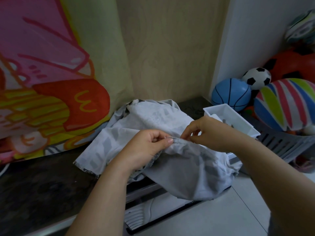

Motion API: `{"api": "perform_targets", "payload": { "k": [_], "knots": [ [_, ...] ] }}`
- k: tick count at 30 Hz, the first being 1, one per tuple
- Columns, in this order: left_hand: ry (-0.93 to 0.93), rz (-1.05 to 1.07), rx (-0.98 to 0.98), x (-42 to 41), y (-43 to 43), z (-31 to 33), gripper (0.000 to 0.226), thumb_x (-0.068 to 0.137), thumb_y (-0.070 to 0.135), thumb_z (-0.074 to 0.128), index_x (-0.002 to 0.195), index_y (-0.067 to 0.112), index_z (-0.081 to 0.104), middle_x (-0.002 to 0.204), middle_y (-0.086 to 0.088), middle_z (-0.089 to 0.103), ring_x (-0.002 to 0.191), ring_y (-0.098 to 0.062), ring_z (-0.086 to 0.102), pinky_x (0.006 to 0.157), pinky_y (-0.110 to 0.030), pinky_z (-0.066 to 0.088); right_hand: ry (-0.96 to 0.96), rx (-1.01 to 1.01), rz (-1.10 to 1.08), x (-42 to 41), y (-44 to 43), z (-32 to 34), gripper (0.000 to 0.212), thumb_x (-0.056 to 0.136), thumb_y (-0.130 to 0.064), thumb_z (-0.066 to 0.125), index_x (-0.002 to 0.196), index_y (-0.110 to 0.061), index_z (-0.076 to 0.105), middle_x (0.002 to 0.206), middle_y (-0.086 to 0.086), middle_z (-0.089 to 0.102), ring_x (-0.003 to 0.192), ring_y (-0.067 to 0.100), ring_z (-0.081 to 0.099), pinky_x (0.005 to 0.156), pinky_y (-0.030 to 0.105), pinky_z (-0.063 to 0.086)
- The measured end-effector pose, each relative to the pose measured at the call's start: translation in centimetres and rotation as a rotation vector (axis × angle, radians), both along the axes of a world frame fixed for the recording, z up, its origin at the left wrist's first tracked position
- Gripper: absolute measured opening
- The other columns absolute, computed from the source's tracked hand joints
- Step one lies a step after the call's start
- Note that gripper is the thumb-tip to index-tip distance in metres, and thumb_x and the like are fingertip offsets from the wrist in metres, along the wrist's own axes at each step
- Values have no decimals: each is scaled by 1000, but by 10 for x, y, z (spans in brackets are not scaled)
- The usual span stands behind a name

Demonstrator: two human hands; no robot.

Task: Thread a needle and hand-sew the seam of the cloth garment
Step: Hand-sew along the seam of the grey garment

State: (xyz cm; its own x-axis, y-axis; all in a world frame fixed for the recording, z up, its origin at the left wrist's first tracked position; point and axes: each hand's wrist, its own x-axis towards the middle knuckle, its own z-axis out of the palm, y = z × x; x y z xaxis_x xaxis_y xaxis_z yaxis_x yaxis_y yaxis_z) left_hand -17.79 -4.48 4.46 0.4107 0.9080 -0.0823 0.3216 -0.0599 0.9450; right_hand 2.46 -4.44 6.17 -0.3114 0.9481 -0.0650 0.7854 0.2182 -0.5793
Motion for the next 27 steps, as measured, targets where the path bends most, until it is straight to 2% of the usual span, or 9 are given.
{"api": "perform_targets", "payload": {
  "k": [4,13,16,19,24,27],
  "knots": [
    [-7,0,-4,0,0,1,9,89,22,65,86,18,72,77,10,72,77,0,65,76,-11,49,-4,2,-9,0,0,-1,27,90,-10,59,91,-35,69,88,-19,62,82,3,59,73,12,47],
    [5,-8,-13,1,0,0,10,89,24,64,84,21,72,76,11,72,77,-1,65,79,-17,48,-8,0,-16,-2,0,-1,27,90,-8,58,96,-30,72,88,-19,61,86,6,61,70,10,46],
    [3,-8,-11,1,0,0,10,89,23,64,85,19,72,75,11,72,76,0,65,77,-14,49,-19,-5,-21,-3,0,-2,27,91,-8,57,97,-29,72,90,-18,61,84,5,60,69,9,46],
    [-19,4,-19,1,-1,1,10,89,20,64,85,16,72,72,11,71,73,1,63,72,-10,48,-25,-4,-29,-3,-1,-2,27,90,-7,57,98,-28,73,93,-17,62,88,7,62,77,14,48],
    [-31,0,-24,1,-1,1,9,89,18,64,85,14,71,70,11,69,70,2,62,71,-9,48,-19,7,-30,-4,-1,-1,28,90,-7,58,97,-29,73,88,-20,61,83,2,60,67,4,45],
    [-47,-7,-25,1,-2,2,9,90,16,63,86,13,70,66,13,68,67,5,61,67,-7,46,-10,37,-24,-6,-2,-1,26,89,-7,58,97,-27,73,92,-15,66,88,5,62,77,12,49]
  ]
}}
